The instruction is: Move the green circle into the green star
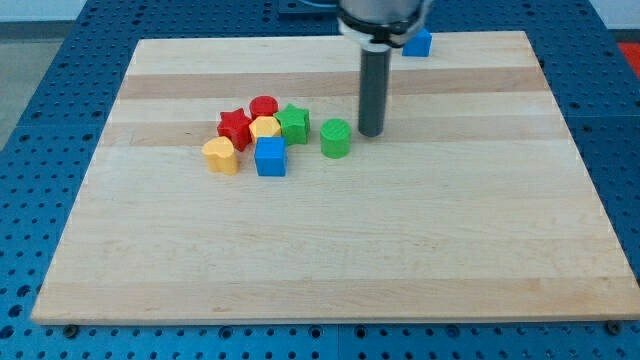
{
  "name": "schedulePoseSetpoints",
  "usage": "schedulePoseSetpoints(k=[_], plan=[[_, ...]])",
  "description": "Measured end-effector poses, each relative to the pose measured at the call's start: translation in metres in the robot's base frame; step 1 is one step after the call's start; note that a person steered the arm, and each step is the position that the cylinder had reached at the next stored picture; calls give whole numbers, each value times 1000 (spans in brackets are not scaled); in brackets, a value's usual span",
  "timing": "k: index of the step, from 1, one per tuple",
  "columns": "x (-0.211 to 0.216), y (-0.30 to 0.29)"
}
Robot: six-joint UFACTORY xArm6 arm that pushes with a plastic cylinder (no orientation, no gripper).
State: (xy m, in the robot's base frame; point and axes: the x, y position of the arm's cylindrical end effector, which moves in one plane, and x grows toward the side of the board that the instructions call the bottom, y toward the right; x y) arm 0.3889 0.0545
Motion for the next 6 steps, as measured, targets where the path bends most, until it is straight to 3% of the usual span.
schedulePoseSetpoints(k=[1, 3, 5, 6], plan=[[28, -11], [31, -88], [23, 23], [-27, 84]])
